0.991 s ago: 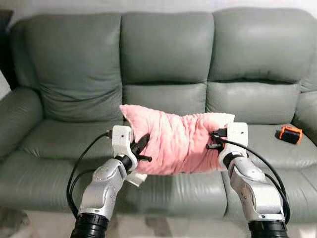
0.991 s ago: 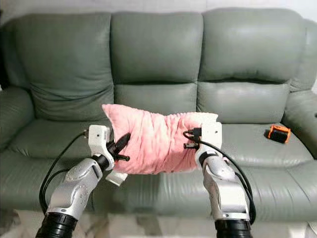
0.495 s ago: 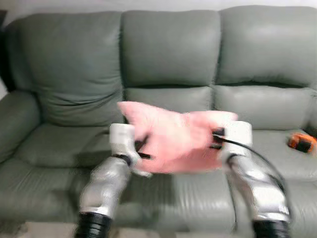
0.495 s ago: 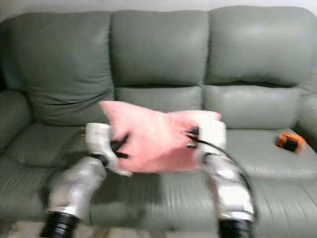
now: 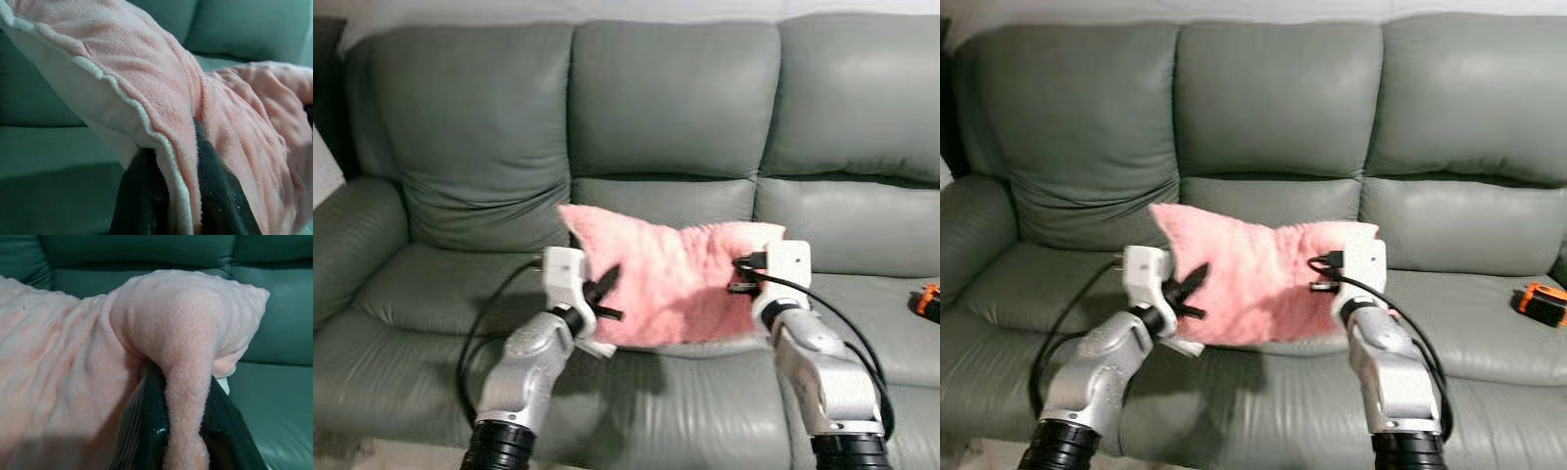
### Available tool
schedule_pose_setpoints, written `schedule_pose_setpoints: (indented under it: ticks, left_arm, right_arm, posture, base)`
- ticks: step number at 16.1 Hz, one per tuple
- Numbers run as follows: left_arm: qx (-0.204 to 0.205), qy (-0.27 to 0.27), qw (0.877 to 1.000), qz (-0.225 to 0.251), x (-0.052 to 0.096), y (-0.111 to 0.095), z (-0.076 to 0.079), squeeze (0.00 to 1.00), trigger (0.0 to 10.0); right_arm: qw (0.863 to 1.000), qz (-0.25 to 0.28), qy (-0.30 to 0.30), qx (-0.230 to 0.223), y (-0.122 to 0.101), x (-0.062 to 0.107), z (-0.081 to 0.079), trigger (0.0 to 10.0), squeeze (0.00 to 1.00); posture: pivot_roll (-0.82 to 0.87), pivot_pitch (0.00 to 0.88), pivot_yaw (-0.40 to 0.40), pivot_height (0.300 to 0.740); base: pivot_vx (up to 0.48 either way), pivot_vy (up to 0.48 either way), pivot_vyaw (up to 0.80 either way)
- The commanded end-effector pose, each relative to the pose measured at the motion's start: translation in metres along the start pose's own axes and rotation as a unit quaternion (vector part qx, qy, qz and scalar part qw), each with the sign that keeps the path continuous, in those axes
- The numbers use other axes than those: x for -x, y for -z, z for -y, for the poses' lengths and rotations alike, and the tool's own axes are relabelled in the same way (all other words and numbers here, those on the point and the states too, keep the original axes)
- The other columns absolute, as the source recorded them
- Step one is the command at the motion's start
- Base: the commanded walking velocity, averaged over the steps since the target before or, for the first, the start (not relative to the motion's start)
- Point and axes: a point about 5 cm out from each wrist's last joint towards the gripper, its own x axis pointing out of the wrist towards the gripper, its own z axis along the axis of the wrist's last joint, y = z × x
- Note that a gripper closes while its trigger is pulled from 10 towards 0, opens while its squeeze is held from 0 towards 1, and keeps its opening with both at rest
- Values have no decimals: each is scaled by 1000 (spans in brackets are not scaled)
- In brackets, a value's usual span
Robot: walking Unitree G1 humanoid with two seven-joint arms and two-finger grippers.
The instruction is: Move the pillow to the sofa
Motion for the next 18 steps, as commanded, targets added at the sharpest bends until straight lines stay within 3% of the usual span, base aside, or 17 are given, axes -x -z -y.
schedule_pose_setpoints:
  ticks: [1,4,6,8,9,12,15,18]
  left_arm:
    - [-20,7,1000,-5,-2,-2,-2,0,10000]
    - [-50,-22,998,-25,-12,5,-17,0,10000]
    - [-45,-42,998,-27,-19,3,-26,0,10000]
    - [-12,-52,998,-25,-22,3,-32,0,10000]
    - [-36,-72,996,-36,-24,7,-38,0,10000]
    - [-31,-113,992,-51,-22,20,-45,0,10000]
    - [-13,-146,988,-45,-17,27,-56,0,10000]
    - [26,-205,976,-63,-3,42,-73,0,10000]
  right_arm:
    - [1000,4,-15,-2,-3,-1,-8,10000,0]
    - [1000,-8,3,-7,6,-3,2,10000,0]
    - [1000,-11,24,-6,9,-8,14,10000,0]
    - [999,-14,43,0,9,-10,26,10000,0]
    - [998,-20,62,1,12,-12,37,10000,0]
    - [997,-31,74,12,18,-16,50,10000,0]
    - [996,-52,70,16,32,-22,54,10000,0]
    - [994,-82,68,18,57,-29,43,10000,0]
  posture:
    - [-201,0,25,740]
    - [-186,0,24,740]
    - [-190,0,36,740]
    - [-191,0,48,740]
    - [-194,0,61,740]
    - [-192,19,81,740]
    - [-169,71,96,740]
    - [-155,121,115,740]
  base:
    - [0,0,0]
    - [0,0,0]
    - [0,0,0]
    - [0,0,0]
    - [0,0,0]
    - [0,0,0]
    - [0,0,0]
    - [0,0,0]
